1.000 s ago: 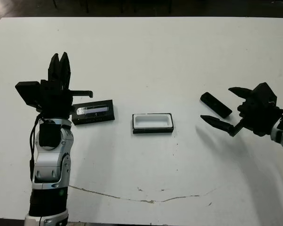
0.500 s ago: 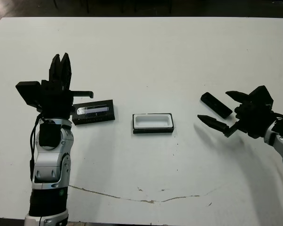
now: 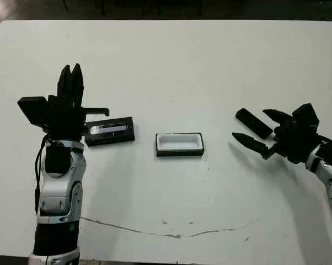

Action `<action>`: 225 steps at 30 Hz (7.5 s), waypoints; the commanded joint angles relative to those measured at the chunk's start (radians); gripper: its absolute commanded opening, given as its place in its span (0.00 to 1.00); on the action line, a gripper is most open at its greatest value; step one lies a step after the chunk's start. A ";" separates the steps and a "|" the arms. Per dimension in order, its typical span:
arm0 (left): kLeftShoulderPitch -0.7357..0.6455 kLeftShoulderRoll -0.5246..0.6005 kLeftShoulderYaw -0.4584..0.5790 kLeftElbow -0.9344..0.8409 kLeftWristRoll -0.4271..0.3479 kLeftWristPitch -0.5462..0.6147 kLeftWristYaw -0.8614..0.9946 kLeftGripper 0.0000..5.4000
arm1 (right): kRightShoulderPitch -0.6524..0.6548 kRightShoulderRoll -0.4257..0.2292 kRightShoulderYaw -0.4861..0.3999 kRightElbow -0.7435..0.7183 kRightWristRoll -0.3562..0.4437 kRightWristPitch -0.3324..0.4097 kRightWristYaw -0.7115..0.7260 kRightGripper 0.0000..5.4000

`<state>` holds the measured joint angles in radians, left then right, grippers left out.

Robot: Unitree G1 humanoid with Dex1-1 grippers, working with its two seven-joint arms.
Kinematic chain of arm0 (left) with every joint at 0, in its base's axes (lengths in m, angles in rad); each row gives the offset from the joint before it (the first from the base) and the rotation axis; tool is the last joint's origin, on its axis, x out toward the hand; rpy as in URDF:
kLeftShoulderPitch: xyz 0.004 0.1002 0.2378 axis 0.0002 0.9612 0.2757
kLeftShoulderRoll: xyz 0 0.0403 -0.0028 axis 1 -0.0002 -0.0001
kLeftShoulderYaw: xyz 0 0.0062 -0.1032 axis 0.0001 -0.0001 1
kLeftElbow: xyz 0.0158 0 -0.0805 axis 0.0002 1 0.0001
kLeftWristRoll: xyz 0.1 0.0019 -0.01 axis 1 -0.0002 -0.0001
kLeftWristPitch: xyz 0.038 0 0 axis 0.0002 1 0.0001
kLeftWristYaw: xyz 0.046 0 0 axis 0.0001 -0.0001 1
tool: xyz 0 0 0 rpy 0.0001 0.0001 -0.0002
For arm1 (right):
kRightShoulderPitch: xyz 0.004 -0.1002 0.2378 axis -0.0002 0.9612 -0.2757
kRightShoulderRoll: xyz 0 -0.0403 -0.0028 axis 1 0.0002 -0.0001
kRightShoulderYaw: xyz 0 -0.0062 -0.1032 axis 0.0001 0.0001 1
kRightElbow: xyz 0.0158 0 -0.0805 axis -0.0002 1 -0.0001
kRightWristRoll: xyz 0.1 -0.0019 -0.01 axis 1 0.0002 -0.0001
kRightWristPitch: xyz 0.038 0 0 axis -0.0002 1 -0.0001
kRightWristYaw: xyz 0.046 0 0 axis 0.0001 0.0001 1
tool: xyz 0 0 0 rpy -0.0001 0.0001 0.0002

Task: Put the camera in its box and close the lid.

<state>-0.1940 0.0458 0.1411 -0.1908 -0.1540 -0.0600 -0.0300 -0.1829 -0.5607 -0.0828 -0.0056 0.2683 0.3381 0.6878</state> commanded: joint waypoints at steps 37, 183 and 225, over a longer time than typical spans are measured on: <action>0.024 0.018 0.007 -0.003 0.000 0.025 -0.012 0.00 | -0.002 0.055 -0.050 -0.145 0.030 -0.065 -0.085 0.01; 0.036 0.052 0.023 -0.017 -0.009 0.064 -0.038 0.00 | 0.084 0.117 0.083 0.291 -0.011 -0.170 -0.003 0.06; 0.054 0.013 -0.011 -0.025 0.016 0.049 -0.001 0.00 | -0.517 0.064 0.401 0.211 -0.034 -0.039 0.556 0.06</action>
<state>-0.1593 0.0627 0.1298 -0.2210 -0.1387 -0.0284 -0.0382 -0.6968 -0.5002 0.3022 0.2025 0.2542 0.3026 1.2352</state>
